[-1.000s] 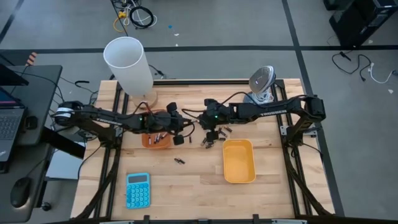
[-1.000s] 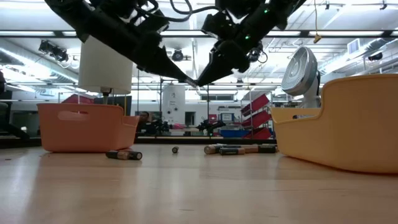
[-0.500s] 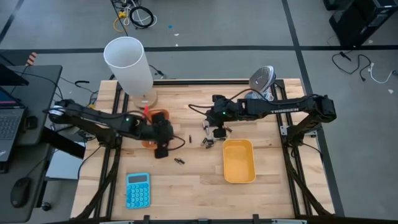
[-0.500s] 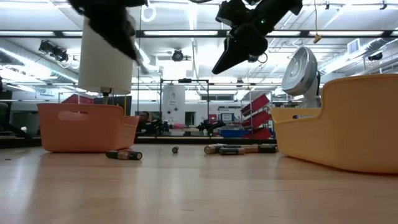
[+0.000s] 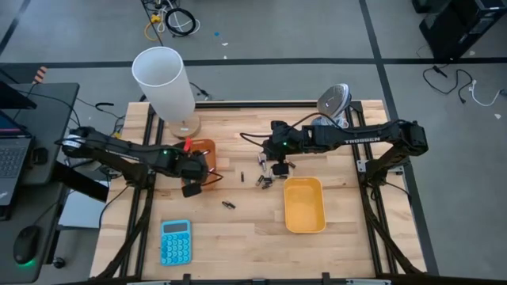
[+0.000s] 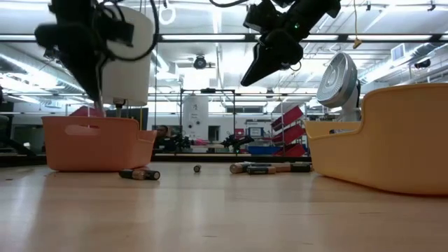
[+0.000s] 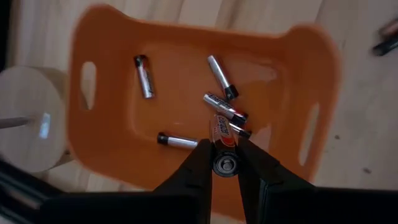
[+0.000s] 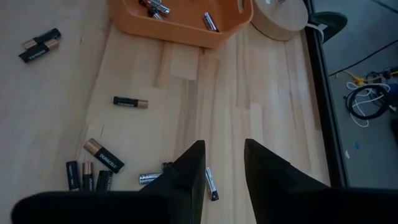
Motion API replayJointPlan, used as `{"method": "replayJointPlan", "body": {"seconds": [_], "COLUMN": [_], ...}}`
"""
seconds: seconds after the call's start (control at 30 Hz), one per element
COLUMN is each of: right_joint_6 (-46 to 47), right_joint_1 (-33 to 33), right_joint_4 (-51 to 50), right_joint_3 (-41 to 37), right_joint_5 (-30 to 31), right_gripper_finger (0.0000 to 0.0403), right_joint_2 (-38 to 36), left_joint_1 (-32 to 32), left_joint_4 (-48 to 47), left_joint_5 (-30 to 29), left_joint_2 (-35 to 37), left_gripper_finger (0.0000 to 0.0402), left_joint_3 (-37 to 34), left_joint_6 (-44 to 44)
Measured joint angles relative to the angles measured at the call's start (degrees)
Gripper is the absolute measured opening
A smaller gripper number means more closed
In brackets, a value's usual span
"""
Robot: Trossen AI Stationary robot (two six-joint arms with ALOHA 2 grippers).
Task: Sort batteries
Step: Put the silver battery into the orange bin
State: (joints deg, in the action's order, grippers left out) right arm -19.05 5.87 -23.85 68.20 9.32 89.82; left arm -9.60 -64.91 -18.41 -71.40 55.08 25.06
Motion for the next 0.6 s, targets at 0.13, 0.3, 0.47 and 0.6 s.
{"method": "replayJointPlan", "body": {"seconds": [0.13,0.3,0.47,0.6], "right_joint_6": [0.0,0.0,0.0,0.5], "right_joint_1": [0.0,0.0,0.0,0.0], "right_joint_4": [0.1,0.1,0.2,0.3], "right_joint_3": [0.0,0.0,0.0,0.0], "right_joint_5": [-0.2,-0.3,-0.4,-0.4], "right_gripper_finger": [0.0097,0.0098,0.0097,0.0098], "right_joint_2": [0.0,0.0,0.0,0.0], "left_joint_1": [2.8,5.8,8.1,8.8], "left_joint_4": [4.5,7.0,9.1,10.1], "left_joint_5": [-0.2,1.7,4.7,5.6], "left_joint_2": [0.0,0.0,0.0,0.0], "left_gripper_finger": [0.0046,0.0046,0.0046,0.0046], "left_joint_3": [-4.6,-8.6,-10.6,-11.3], "left_joint_6": [-0.4,-0.5,-0.7,-0.7]}}
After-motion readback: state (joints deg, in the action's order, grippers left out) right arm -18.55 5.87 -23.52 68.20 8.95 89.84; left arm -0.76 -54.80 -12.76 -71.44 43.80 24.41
